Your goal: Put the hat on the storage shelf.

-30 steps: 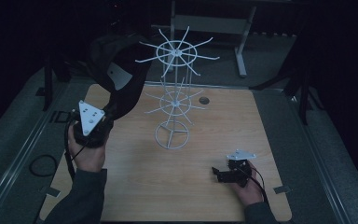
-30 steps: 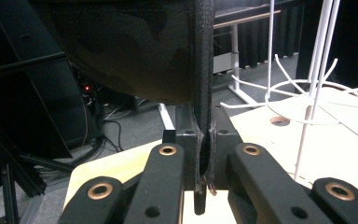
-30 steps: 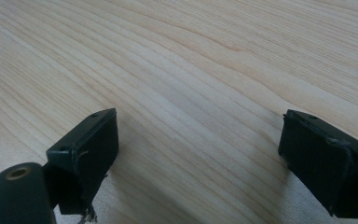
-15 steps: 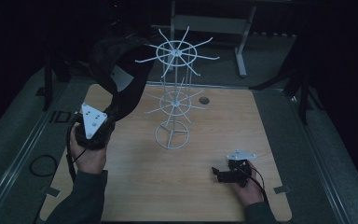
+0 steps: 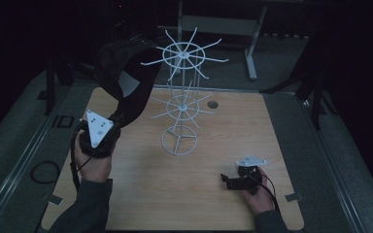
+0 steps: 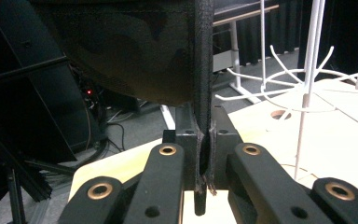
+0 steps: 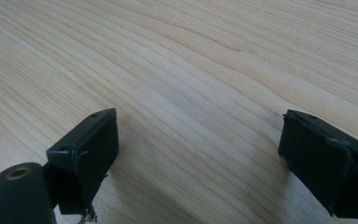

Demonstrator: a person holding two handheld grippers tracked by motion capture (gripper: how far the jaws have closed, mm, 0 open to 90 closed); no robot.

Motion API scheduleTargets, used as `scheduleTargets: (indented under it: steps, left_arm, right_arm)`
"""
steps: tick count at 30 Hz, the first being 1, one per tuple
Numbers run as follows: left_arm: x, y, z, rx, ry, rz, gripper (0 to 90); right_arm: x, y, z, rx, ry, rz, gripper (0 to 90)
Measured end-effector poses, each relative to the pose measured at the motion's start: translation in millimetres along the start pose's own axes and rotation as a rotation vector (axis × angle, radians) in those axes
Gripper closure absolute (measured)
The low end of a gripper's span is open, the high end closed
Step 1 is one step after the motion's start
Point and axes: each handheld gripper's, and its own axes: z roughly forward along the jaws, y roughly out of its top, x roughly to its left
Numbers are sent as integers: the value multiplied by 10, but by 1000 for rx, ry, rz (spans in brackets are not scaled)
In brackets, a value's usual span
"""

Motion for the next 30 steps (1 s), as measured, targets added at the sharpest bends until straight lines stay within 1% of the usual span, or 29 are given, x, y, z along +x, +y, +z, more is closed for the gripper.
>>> scheduleTargets:
  steps: [4, 6, 9, 12, 17, 19, 23, 26, 30]
  left_arm:
    - [-14, -20, 0, -4, -2, 1, 863]
    - [-21, -34, -1, -8, -9, 7, 862]
    - [-36, -60, 2, -15, -8, 16, 862]
    - [-44, -88, 11, -15, -12, 19, 862]
    - [-70, -138, 32, -2, -12, 38, 861]
    - [-84, -185, 55, -4, -24, 43, 861]
    - [-88, -223, 68, -2, -32, 42, 859]
    - [-107, -261, 93, 8, -67, 47, 850]
    - [-157, -293, 117, 12, -92, 60, 830]
  right_arm:
    - [0, 0, 0, 0, 0, 0, 119]
    - [0, 0, 0, 0, 0, -1, 118]
    - [0, 0, 0, 0, 0, 0, 119]
    - [0, 0, 0, 0, 0, -1, 118]
    - [0, 0, 0, 0, 0, 0, 119]
    - [1, 0, 0, -1, 0, 1, 119]
    - [1, 0, 0, 1, 1, 1, 119]
    - [1, 0, 0, 1, 0, 2, 118]
    - [3, -1, 0, 1, 1, 3, 119]
